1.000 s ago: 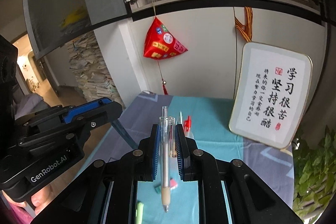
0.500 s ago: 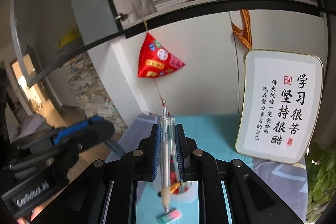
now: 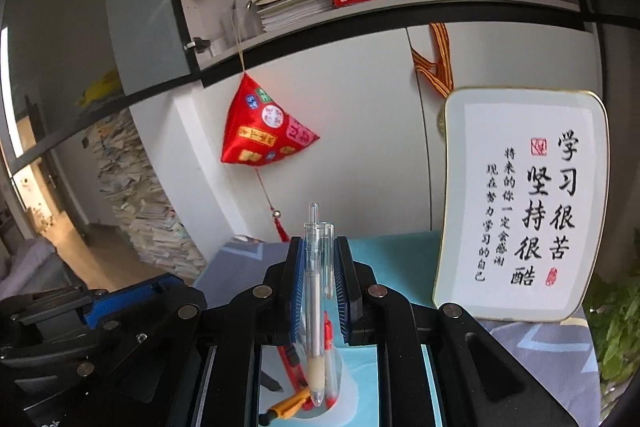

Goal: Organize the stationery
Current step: 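Lower both pens into the cup and open both tools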

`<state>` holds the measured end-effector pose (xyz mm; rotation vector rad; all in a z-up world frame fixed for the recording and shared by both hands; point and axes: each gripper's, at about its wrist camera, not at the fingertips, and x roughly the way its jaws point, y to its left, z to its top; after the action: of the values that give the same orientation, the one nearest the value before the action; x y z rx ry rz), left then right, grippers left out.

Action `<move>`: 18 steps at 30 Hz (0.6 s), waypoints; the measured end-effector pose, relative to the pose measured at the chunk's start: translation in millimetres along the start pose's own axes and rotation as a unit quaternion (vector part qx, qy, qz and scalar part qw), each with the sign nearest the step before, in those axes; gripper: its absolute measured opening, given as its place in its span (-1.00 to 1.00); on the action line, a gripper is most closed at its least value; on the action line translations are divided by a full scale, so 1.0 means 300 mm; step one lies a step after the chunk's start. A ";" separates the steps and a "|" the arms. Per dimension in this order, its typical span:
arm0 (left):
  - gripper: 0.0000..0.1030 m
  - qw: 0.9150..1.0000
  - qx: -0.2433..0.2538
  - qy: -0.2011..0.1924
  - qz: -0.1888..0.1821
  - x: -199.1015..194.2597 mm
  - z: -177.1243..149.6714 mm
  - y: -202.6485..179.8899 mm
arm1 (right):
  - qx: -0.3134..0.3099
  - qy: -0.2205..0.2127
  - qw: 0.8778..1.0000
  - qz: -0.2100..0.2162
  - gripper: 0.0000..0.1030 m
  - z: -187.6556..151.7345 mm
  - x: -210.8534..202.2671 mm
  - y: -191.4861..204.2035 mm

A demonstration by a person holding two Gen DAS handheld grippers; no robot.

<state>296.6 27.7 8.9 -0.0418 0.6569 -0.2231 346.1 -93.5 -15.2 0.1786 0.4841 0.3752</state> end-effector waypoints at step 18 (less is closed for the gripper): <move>-0.75 0.999 -0.003 0.040 -0.003 0.062 -0.098 0.021 | 0.008 0.053 0.999 0.000 -0.70 -0.106 0.016 -0.014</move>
<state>294.1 30.8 -26.3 -0.0408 0.7376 -0.2300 335.8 -93.1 -46.0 0.1752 0.5922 0.3811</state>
